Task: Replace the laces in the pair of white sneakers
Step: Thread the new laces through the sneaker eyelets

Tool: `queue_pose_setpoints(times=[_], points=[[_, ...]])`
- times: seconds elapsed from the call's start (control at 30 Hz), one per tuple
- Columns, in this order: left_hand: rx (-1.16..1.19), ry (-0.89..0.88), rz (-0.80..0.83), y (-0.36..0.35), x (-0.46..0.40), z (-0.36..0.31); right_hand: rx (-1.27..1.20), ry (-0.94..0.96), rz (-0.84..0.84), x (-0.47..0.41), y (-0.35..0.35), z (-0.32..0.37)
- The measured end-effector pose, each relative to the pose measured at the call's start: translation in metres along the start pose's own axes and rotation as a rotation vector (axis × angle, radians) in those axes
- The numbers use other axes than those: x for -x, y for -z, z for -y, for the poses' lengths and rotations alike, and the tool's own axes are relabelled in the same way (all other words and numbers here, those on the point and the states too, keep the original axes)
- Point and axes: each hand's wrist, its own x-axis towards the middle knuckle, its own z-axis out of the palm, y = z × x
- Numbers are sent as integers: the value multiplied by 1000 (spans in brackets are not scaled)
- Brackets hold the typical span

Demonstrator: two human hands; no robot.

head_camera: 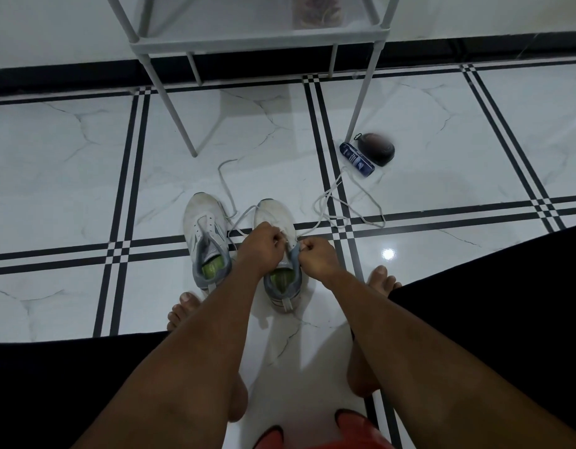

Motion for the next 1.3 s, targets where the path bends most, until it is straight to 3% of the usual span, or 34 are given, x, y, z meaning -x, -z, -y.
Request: queue_pose_setpoints(times=[0.33, 0.7, 0.9, 1.13, 1.3], points=[[-96, 60, -18, -4, 0, -7, 17, -5, -5, -5, -2, -3], [23, 144, 36, -7, 0, -10, 30, 57, -11, -4, 0, 0], [-9, 176, -119, -4, 6, -14, 35, 74, -3, -2, 1, 1], [-53, 99, -85, -9, 5, -17, 38, 78, 19, -3, 5, 5], [-63, 111, -199, -5, 24, -17, -59, -16, 43, -11, -1, 10]])
